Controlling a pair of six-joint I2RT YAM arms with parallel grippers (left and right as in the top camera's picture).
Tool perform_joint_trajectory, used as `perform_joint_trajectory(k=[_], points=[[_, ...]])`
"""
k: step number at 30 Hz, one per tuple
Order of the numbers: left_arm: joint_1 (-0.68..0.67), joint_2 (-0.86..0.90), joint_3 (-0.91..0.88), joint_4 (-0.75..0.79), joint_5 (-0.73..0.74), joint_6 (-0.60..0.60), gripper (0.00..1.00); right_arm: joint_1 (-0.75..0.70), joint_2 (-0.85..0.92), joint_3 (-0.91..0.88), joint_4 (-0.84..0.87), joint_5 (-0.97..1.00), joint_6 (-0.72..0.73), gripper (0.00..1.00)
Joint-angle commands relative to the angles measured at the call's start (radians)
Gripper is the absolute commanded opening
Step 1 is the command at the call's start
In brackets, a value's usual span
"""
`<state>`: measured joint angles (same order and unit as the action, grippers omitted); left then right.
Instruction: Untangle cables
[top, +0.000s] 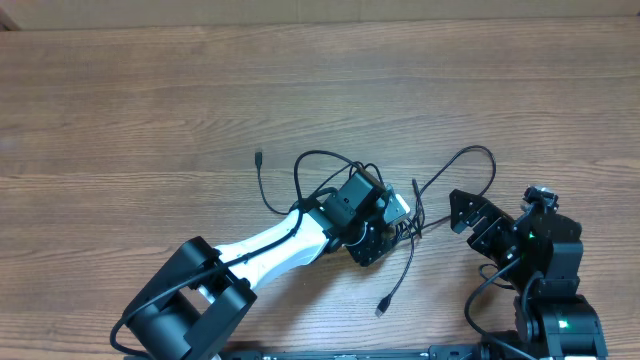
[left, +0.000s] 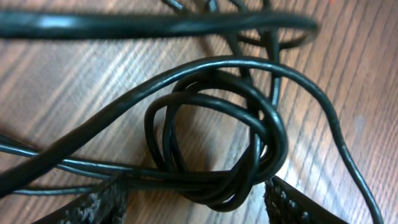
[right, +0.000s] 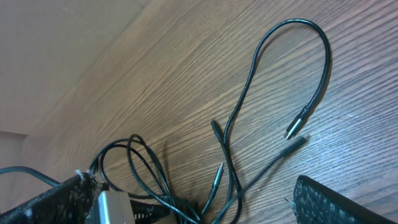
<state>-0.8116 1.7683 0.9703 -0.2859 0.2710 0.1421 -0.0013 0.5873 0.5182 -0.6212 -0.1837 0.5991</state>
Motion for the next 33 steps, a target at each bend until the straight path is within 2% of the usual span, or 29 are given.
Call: perform_joint_trajectory(k=[1, 13, 17, 18, 21, 22, 23, 29, 31, 33], points=[[-0.003, 0.011, 0.006, 0.018, -0.039, 0.019, 0.68, -0.005, -0.002, 0.011, 0.007, -0.001, 0.000, 1.00], [-0.085, 0.013, 0.005, 0.026, -0.039, 0.038, 0.68, -0.005, -0.002, 0.011, 0.011, -0.001, 0.000, 1.00], [-0.085, 0.077, 0.005, 0.074, -0.100, 0.026, 0.57, -0.005, -0.002, 0.011, 0.011, -0.001, 0.000, 1.00], [-0.085, 0.098, 0.005, 0.078, -0.119, 0.025, 0.50, -0.005, -0.002, 0.011, 0.011, -0.001, 0.000, 1.00], [-0.085, 0.118, 0.005, 0.077, -0.127, 0.026, 0.11, -0.005, -0.002, 0.011, 0.013, -0.001, 0.000, 1.00], [-0.085, 0.113, 0.007, 0.074, -0.134, 0.018, 0.04, -0.005, -0.002, 0.011, 0.014, -0.001, 0.000, 1.00], [-0.085, 0.098, 0.007, 0.072, -0.152, -0.012, 0.04, -0.005, -0.002, 0.011, 0.014, -0.001, 0.000, 1.00], [-0.085, -0.071, 0.008, 0.047, -0.160, -0.016, 0.04, -0.005, -0.002, 0.011, 0.014, -0.002, 0.000, 1.00], [-0.085, -0.158, 0.008, 0.038, -0.170, -0.016, 0.04, -0.005, -0.002, 0.011, 0.014, -0.002, 0.000, 1.00], [-0.076, -0.335, 0.008, 0.022, -0.207, -0.084, 0.04, -0.005, -0.002, 0.011, 0.014, -0.013, 0.000, 1.00]])
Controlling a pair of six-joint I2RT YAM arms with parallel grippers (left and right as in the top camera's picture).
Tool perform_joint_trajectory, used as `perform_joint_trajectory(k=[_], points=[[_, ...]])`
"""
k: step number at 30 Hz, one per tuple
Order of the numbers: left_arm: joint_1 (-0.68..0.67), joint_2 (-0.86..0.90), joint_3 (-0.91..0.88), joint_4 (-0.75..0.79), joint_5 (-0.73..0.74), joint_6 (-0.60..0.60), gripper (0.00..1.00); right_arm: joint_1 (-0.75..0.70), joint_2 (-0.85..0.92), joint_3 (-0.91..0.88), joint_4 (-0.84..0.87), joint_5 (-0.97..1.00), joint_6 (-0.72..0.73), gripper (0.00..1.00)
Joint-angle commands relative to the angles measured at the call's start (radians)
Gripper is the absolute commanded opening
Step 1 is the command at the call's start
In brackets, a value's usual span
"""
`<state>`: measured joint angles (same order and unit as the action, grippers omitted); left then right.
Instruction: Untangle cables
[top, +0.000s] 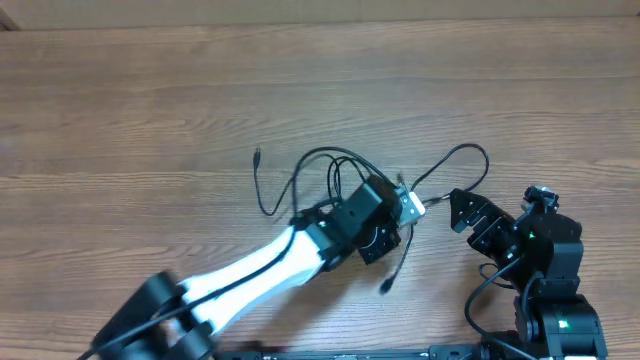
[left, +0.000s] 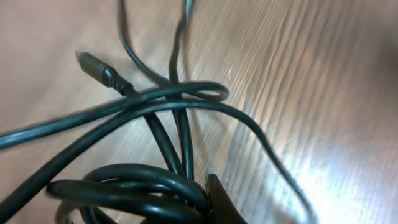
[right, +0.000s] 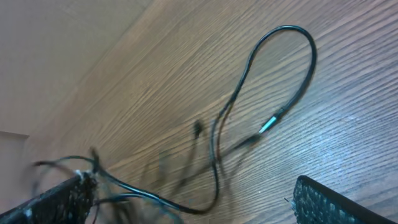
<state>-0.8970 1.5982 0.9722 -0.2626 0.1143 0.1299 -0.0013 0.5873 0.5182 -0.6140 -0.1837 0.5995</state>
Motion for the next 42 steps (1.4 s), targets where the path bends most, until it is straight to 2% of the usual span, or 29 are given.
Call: perform_joint_trajectory(k=[1, 5, 6, 7, 8, 10, 12, 15, 19, 22, 27, 32, 35, 39, 42], points=[[0.018, -0.222, 0.006, -0.001, -0.058, -0.100, 0.04, -0.005, -0.002, 0.011, 0.008, -0.023, 0.000, 1.00], [0.080, -0.376, 0.006, -0.005, -0.090, -0.296, 0.04, -0.005, -0.002, 0.011, 0.056, -0.146, -0.006, 1.00], [0.129, -0.419, 0.006, -0.027, -0.087, -0.415, 0.04, -0.005, -0.002, 0.011, 0.100, -0.246, -0.048, 1.00], [0.151, -0.431, 0.006, -0.044, -0.084, -0.475, 0.04, -0.005, -0.002, 0.011, 0.125, -0.309, -0.078, 1.00], [0.191, -0.440, 0.006, -0.084, -0.063, -0.613, 0.04, -0.005, -0.002, 0.011, 0.149, -0.362, -0.093, 1.00], [0.238, -0.437, 0.006, -0.140, -0.032, -0.782, 0.04, -0.005, -0.002, 0.011, 0.169, -0.387, -0.092, 1.00], [0.290, -0.427, 0.006, -0.189, 0.055, -1.056, 0.04, -0.005, -0.002, 0.011, 0.167, -0.387, -0.092, 1.00], [0.323, -0.422, 0.006, -0.166, 0.194, -1.275, 0.04, -0.005, -0.002, 0.011, 0.163, -0.388, -0.092, 1.00], [0.329, -0.422, 0.006, -0.060, 0.300, -1.397, 0.04, -0.005, -0.002, 0.011, 0.177, -0.411, -0.092, 1.00], [0.329, -0.422, 0.006, 0.085, 0.358, -1.428, 0.04, -0.005, -0.002, 0.011, 0.202, -0.492, -0.109, 1.00], [0.328, -0.422, 0.006, 0.107, 0.355, -1.464, 0.04, -0.005, -0.002, 0.011, 0.275, -0.650, -0.134, 1.00], [0.319, -0.422, 0.006, 0.108, 0.393, -1.570, 0.04, -0.005, -0.002, 0.011, 0.406, -0.835, -0.134, 1.00], [0.296, -0.421, 0.006, 0.114, 0.389, -1.627, 0.04, -0.005, -0.002, 0.011, 0.419, -0.867, -0.134, 1.00], [0.266, -0.420, 0.006, 0.150, 0.366, -1.627, 0.04, -0.005, -0.002, 0.011, 0.436, -0.877, -0.134, 1.00], [0.223, -0.420, 0.006, 0.200, 0.294, -1.627, 0.04, -0.004, -0.002, 0.011, 0.448, -0.903, -0.134, 1.00]])
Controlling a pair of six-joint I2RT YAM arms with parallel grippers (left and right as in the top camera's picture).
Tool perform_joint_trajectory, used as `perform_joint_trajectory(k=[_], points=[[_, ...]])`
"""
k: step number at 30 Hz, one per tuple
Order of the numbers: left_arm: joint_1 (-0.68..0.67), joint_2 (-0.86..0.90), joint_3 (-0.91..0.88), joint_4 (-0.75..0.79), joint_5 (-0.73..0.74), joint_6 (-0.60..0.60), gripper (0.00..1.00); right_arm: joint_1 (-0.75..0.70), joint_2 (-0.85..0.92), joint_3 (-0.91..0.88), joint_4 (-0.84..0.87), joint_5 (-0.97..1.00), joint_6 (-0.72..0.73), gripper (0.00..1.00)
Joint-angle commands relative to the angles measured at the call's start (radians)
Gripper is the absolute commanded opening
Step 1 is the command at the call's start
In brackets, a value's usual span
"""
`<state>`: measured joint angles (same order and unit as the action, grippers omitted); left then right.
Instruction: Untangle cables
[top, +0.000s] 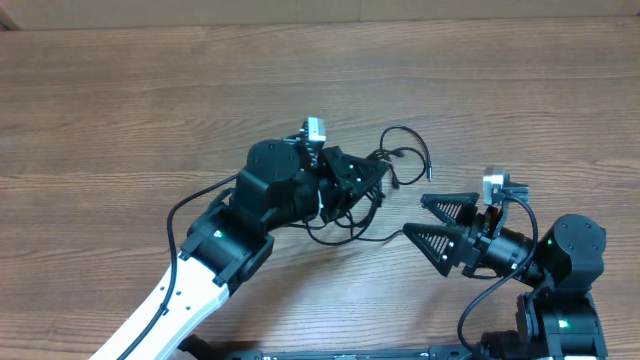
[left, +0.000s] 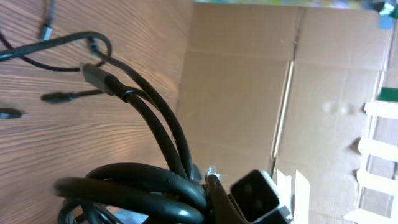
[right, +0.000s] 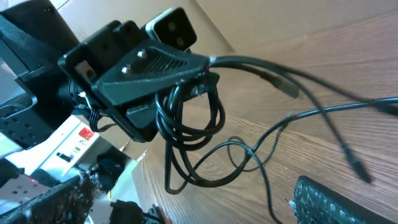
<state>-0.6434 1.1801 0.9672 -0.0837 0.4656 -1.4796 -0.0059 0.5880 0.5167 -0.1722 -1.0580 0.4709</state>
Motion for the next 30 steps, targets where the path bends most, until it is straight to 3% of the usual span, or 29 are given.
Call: perform_joint_trajectory(k=[1, 12, 22, 30], points=[[-0.039, -0.002, 0.011, 0.027, -0.073, -0.018, 0.04, 0.000, -0.003, 0.013, 0.005, -0.029, -0.005, 1.00], [-0.174, 0.060, 0.011, 0.103, -0.184, -0.071, 0.04, 0.000, -0.003, 0.013, 0.003, -0.036, -0.028, 0.99], [-0.197, 0.109, 0.011, 0.183, -0.165, -0.093, 0.04, 0.000, -0.003, 0.013, -0.017, -0.036, -0.055, 0.54], [-0.198, 0.109, 0.011, 0.190, -0.065, -0.100, 0.04, 0.000, -0.003, 0.013, -0.032, 0.006, -0.062, 0.50]])
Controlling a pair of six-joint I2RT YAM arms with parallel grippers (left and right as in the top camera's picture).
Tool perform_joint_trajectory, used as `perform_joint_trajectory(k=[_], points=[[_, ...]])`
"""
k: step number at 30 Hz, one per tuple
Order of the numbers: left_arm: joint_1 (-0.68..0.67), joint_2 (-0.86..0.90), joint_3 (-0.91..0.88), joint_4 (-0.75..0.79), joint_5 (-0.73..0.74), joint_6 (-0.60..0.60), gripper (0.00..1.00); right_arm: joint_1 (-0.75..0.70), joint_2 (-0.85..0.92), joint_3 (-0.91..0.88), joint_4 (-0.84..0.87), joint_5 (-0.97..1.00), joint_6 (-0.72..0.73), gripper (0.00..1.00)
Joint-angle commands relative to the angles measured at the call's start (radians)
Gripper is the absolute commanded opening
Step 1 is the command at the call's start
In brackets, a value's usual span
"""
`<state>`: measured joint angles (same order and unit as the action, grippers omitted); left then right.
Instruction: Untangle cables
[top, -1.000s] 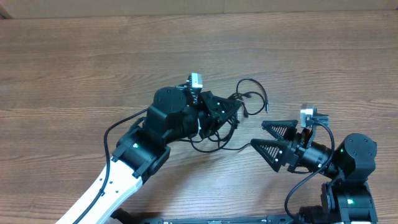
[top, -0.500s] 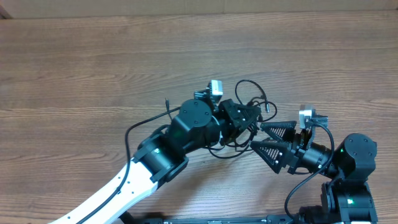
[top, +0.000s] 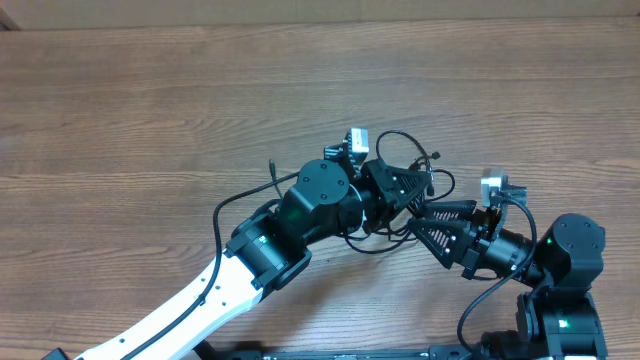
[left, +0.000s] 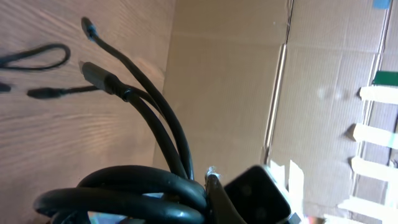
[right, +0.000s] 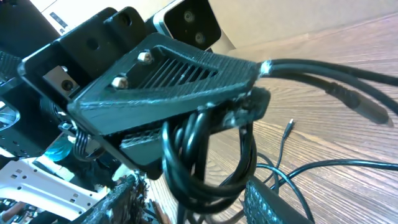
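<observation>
A tangle of black cables (top: 385, 215) hangs lifted off the wooden table (top: 150, 110). My left gripper (top: 398, 188) is shut on it, its black finger (left: 216, 198) pressed against the thick coil (left: 124, 190). Plug ends (left: 99, 76) stick out past the jaws. In the right wrist view the coil (right: 208, 158) hangs under the left gripper (right: 186, 62) and lies between my right gripper's (right: 199, 202) fingers (right: 273, 199), which stand part-way closed around it with a gap on the left side. Loose strands (right: 323, 165) trail on the table below.
One cable tail (top: 245, 195) runs left along the left arm, ending in a small plug (top: 272, 168). Cardboard walls (left: 236, 74) stand behind the table. The right arm's base (top: 560, 300) sits at the lower right.
My left gripper has carried the bundle further right, toward the right gripper. The right gripper's fingers, wide apart before, now stand closer together with the hanging coil between them.
The tangle first lay on the table with my left gripper low over its knot and the right gripper idle at the right. Then the left was shut on the coil. Later it held the bundle lifted while the right turned toward it, and now the two meet.
</observation>
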<state>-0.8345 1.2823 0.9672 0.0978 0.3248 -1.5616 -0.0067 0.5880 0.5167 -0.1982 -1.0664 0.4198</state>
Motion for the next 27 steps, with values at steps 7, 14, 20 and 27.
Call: perform_joint_trajectory(k=[7, 14, 20, 27], points=[[-0.024, 0.007, 0.011, 0.008, 0.094, -0.017, 0.04, 0.001, -0.003, 0.013, -0.021, 0.052, -0.010, 0.14], [-0.001, 0.007, 0.011, 0.008, 0.076, 0.006, 0.51, 0.001, -0.003, 0.013, -0.034, 0.064, -0.010, 0.04], [0.114, 0.004, 0.011, 0.032, 0.207, 0.274, 0.78, 0.000, -0.003, 0.013, -0.101, 0.124, -0.056, 0.04], [0.247, 0.004, 0.011, -0.005, 0.403, 0.571, 0.55, 0.000, -0.003, 0.013, -0.103, 0.124, -0.063, 0.04]])
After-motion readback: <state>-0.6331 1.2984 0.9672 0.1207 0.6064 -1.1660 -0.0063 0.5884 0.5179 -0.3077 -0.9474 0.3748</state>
